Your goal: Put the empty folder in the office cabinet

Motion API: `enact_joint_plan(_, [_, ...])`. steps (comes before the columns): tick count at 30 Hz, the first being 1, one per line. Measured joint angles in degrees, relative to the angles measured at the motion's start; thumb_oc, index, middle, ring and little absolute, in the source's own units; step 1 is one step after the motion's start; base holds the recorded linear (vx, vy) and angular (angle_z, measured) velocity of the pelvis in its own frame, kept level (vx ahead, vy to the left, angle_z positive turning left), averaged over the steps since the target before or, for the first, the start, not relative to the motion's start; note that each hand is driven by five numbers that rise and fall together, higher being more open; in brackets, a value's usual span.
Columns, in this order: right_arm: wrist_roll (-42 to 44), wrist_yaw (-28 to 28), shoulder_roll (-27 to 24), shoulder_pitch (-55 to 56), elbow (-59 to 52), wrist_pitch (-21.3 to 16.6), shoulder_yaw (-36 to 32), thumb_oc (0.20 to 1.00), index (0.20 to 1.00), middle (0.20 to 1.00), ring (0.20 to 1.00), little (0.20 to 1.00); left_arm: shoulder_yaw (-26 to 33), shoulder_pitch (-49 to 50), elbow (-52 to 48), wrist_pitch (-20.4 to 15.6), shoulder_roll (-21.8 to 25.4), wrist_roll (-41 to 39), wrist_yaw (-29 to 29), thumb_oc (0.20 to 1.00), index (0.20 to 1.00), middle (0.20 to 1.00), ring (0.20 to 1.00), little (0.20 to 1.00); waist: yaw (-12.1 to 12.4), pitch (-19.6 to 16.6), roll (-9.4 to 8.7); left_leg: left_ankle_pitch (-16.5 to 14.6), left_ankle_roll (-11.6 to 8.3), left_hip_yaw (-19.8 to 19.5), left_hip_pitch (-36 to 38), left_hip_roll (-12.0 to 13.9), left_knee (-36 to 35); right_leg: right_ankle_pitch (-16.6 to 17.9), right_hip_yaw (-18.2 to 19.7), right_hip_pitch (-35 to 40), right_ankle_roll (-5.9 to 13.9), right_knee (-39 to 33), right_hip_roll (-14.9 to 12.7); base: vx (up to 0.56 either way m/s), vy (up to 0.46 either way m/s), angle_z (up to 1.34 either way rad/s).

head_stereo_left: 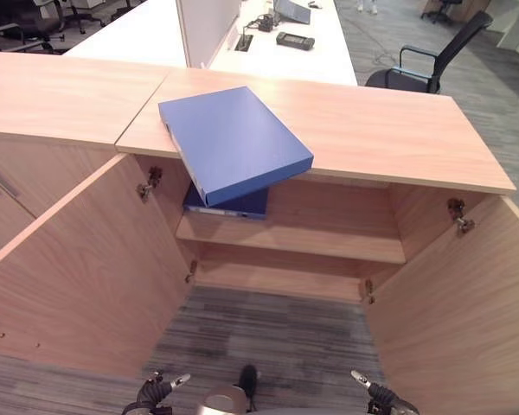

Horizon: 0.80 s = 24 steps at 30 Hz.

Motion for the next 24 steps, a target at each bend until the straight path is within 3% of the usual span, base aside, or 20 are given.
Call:
enact_joint_plan(2, [-0.1, 0.3, -0.5, 0.2, 0.0, 0.1, 0.0, 1.000, 1.000, 1.000, 1.000, 1.000, -0.2, 0.1, 0.5, 0.1, -0.7, 0.4, -0.1, 1.000, 1.000, 1.000, 1.000, 1.000, -0.1, -0.1, 2.03, -0.8, 0.83, 0.2, 1.1, 0.2, -0.5, 0.0, -0.1, -1.2, -0.02, 5.0, -0.8, 0.03, 0.296, -0.10])
enact_joint_plan(4, [-0.7, 0.9, -2.1, 0.4, 0.0, 0.1, 0.1, 1.000, 1.000, 1.000, 1.000, 1.000, -2.7, 0.1, 0.9, 0.1, -1.4, 1.2, -0.5, 1.000, 1.000, 1.000, 1.000, 1.000, -0.3, 0.2, 4.91, -1.8, 1.59, 0.1, 2.4, 0.4, -0.5, -0.3, -0.4, -5.7, -0.44, 18.0, -3.5, 0.02, 0.212, 0.02])
enact_joint_plan(6, [-0.7, 1.0, -2.0, 0.3, -0.2, 0.2, 0.3, 1.000, 1.000, 1.000, 1.000, 1.000, -4.1, -0.4, 0.7, 0.1, -1.1, 1.7, -1.0, 1.000, 1.000, 1.000, 1.000, 1.000, -0.6, 0.3, 5.58, -2.2, 2.22, -0.2, 3.2, 0.0, -0.6, -1.6, -1.1, -10.1, -1.47, 26.5, -6.5, 0.07, 0.010, 0.09])
enact_joint_plan(8, [-0.7, 1.5, -1.5, -0.5, -0.9, 0.3, 0.7, 1.000, 1.000, 1.000, 1.000, 1.000, -4.6, -0.6, 0.5, 0.1, -0.7, 1.7, -1.0, 1.000, 1.000, 1.000, 1.000, 1.000, -0.7, 0.3, 5.55, -2.5, 2.62, -0.4, 3.0, -0.2, -0.4, -1.9, -1.2, -13.0, -1.66, 25.0, -7.1, 0.00, -0.035, -0.02])
enact_joint_plan(10, [-0.6, 2.0, -0.8, -1.8, -1.4, 0.6, 0.6, 1.000, 1.000, 1.000, 1.000, 1.000, -4.4, -0.3, 0.4, 0.1, -0.1, 2.1, -1.1, 1.000, 1.000, 1.000, 1.000, 1.000, -1.5, 1.6, 4.34, -2.4, 2.53, -0.1, 2.3, -0.5, 0.6, -1.2, -0.9, -14.8, -0.76, 21.0, -7.7, -0.01, -0.048, 0.13])
enact_joint_plan(13, [-0.5, 2.0, -0.9, -0.8, -2.7, 0.6, 1.0, 1.000, 1.000, 1.000, 1.000, 1.000, -4.9, 0.1, -1.5, 0.3, -0.2, 2.1, -1.1, 1.000, 1.000, 1.000, 1.000, 1.000, -1.8, 2.0, 3.33, -2.8, 3.11, -0.8, 2.1, -0.9, 1.7, -0.5, 1.8, -18.1, 0.34, 14.9, -4.2, 0.16, -0.128, 0.18])
enact_joint_plan(14, [-0.5, 2.0, -0.9, -0.9, -2.9, 0.6, 2.5, 1.000, 1.000, 1.000, 1.000, 1.000, -5.0, 0.2, -3.7, 0.5, -0.3, 2.1, -1.3, 1.000, 1.000, 1.000, 1.000, 1.000, -2.8, 2.3, 3.19, -2.9, 3.10, -2.3, 1.4, -0.9, 2.2, 0.6, 5.3, -19.8, 2.18, 10.6, 0.1, 0.19, -0.164, 0.42])
enact_joint_plan(17, [-0.5, 2.2, -0.7, 0.0, -2.8, 0.9, 2.7, 1.000, 1.000, 1.000, 1.000, 1.000, -5.2, 0.0, -6.8, 0.1, -0.4, 2.1, -1.5, 1.000, 1.000, 1.000, 1.000, 1.000, -3.2, 2.4, 2.27, -2.9, 3.17, -3.3, 2.7, -1.9, 1.8, 2.5, 6.3, -20.3, -1.01, 10.3, 2.6, 0.24, -0.182, 0.50])
enact_joint_plan(20, [-0.5, 2.2, 0.0, 0.0, -2.6, 0.9, 2.8, 1.000, 1.000, 1.000, 1.000, 1.000, -5.1, 1.7, -7.1, 0.0, -0.1, 2.1, -1.6, 1.000, 1.000, 1.000, 1.000, 1.000, -2.9, 1.4, 1.73, -3.2, 3.20, -3.5, 3.2, -1.9, 1.6, 2.8, 7.3, -20.7, -1.78, 11.6, 3.0, 0.17, -0.154, 0.01])
enact_joint_plan(24, [-0.5, 2.1, -0.1, 0.7, -2.4, 1.0, 2.7, 1.000, 1.000, 1.000, 1.000, 1.000, -5.0, 2.6, -7.4, 0.6, -0.1, 2.0, -1.7, 1.000, 1.000, 1.000, 1.000, 1.000, -3.1, 0.5, 0.51, -4.0, 0.98, -5.8, 2.3, -0.3, 2.7, 5.2, 5.2, -18.7, -4.44, 8.2, 4.8, 0.14, -0.211, 0.21])
